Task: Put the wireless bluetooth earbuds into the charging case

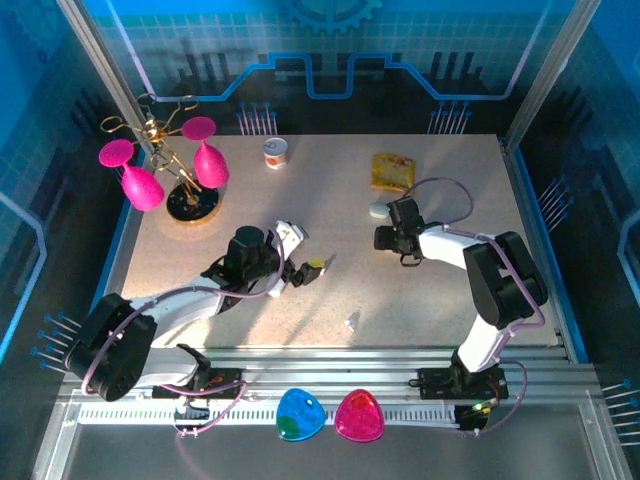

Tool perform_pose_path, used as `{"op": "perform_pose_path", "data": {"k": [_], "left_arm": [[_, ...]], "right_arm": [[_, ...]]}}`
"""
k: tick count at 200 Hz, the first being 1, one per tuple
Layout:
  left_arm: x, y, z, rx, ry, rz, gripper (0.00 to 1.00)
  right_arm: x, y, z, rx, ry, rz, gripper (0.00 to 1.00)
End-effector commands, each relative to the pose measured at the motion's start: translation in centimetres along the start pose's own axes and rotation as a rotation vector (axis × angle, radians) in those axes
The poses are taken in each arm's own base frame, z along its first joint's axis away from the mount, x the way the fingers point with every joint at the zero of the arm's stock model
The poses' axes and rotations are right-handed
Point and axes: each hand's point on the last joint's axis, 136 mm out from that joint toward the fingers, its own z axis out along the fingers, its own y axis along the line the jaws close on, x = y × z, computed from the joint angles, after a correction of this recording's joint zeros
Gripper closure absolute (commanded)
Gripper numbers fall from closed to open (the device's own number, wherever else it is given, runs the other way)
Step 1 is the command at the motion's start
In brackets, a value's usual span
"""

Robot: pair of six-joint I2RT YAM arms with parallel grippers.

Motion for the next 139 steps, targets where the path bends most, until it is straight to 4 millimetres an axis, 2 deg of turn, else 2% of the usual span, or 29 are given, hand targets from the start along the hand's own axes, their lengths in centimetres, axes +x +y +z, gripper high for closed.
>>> {"op": "perform_pose_path", "data": {"k": [1,17,42,77,100,139], "left_arm": [[1.0,1.8,-0.8,-0.122,0.11,-0.148,0.01],[2.3,2.5,-1.6,-0.191,0.187,-0.234,0.01],[4.5,3.8,-3.9,-0.331,0.268,-0.364,0.01],[7.3,3.6,-6.1,-0.405,0.394,-0.476,0.07],[8.0,2.9,-6.2,-0.394,0.416,-0.558,0.13],[10.4,2.6,-6.3,-0.426,0.539,-0.624,0.22]], "right_arm": [[-2.0,0.1,-2.3,-0.021,-0.079,-0.008,0.16],[-2.4,0.9,-3.8,-0.057,-0.104,-0.035,0.13],[-3.2,2.5,-5.7,-0.13,-0.145,-0.051,0.12],[-3.2,4.0,-6.8,-0.18,-0.158,-0.066,0.12],[-3.5,5.0,-7.4,-0.2,-0.169,-0.091,0.12],[-3.9,6.2,-8.1,-0.225,-0.185,-0.122,0.12]]}}
